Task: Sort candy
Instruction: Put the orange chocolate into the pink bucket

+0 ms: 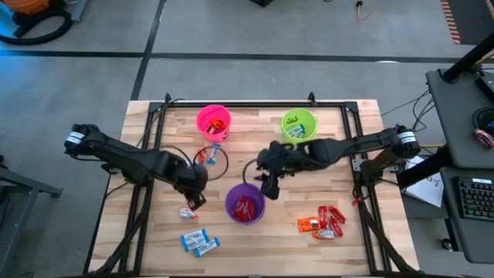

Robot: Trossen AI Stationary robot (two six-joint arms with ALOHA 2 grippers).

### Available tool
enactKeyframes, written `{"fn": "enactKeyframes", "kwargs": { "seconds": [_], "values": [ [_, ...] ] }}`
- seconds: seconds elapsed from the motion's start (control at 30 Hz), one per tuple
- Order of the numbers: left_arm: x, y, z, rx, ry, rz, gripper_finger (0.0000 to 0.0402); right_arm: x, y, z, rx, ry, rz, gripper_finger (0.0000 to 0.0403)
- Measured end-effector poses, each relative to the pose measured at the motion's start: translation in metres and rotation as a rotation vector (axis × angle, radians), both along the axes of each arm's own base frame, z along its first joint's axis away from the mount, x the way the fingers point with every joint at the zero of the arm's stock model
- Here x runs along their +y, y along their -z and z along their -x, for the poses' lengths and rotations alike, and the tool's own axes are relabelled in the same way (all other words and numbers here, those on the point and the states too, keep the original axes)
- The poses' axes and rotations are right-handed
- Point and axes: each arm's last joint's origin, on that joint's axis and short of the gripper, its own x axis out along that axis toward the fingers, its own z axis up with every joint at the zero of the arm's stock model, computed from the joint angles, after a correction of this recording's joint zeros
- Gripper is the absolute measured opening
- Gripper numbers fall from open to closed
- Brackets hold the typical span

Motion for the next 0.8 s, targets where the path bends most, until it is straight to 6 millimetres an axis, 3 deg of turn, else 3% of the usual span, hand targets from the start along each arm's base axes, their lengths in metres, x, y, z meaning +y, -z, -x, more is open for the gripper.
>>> {"fn": "enactKeyframes", "kwargs": {
  "seconds": [0.2, 0.47, 0.63, 0.8],
  "values": [
    [0.029, -0.054, -0.010, -0.232, 0.052, -0.124, 0.0015, -0.035, -0.025, 0.015, -0.075, 0.010, 0.093, 0.0155],
    [0.091, -0.113, -0.017, -0.501, 0.025, -0.361, 0.0015, -0.076, -0.053, 0.038, -0.163, 0.041, 0.215, 0.0155],
    [0.127, -0.120, -0.013, -0.531, -0.069, -0.454, 0.0015, -0.097, -0.066, 0.052, -0.206, 0.070, 0.255, 0.0155],
    [0.151, -0.101, -0.007, -0.492, -0.117, -0.459, 0.0015, -0.115, -0.074, 0.062, -0.237, 0.096, 0.286, 0.0155]
  ]
}}
